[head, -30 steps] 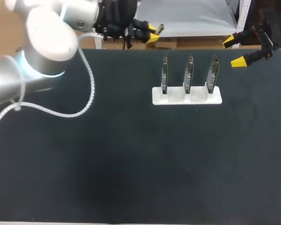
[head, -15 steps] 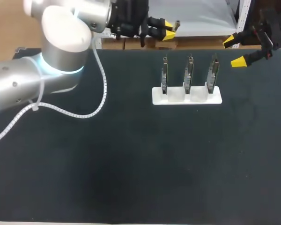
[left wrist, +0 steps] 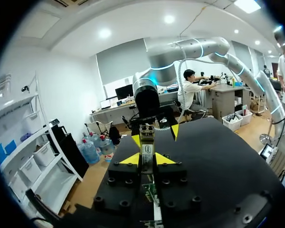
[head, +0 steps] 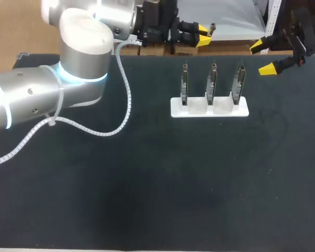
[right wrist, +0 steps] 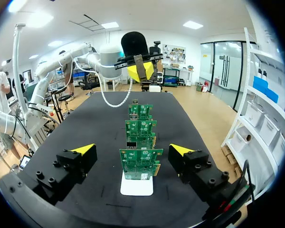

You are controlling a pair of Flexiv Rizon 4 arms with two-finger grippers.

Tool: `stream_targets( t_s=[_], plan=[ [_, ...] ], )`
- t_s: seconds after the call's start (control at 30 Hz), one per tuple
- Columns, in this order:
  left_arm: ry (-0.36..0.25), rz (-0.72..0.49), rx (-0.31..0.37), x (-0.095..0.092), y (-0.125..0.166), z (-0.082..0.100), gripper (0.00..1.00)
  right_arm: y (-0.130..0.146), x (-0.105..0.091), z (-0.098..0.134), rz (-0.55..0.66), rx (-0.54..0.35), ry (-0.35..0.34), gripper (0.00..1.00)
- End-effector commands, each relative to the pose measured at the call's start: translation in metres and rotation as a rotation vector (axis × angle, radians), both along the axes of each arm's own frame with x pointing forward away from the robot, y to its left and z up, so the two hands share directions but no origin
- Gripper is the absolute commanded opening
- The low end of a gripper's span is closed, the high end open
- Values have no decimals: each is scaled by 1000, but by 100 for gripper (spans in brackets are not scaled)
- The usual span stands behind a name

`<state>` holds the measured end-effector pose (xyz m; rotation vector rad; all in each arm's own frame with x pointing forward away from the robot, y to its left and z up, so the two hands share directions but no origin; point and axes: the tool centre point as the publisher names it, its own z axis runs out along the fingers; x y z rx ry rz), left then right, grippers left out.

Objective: Pick up the optical module with the left hand, and insert it into the network port with the right hand.

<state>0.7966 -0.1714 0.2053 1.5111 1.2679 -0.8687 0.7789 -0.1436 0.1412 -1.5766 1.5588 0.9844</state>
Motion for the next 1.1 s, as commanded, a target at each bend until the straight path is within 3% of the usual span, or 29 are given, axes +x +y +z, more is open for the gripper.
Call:
stream_targets(
  t_s=[0.03, 0.77, 1.1],
  plan=[
    [25, -22, -31, 4, -11, -2, 0, 0, -1, 0, -2, -1, -1, 100],
    [118, -77, -167, -25, -58, -4, 0, 0, -1, 0, -2, -1, -1, 100],
    [133, -60, -190, -31, -72, -10, 0, 0, -1, 0, -2, -1, -1, 100]
  ],
)
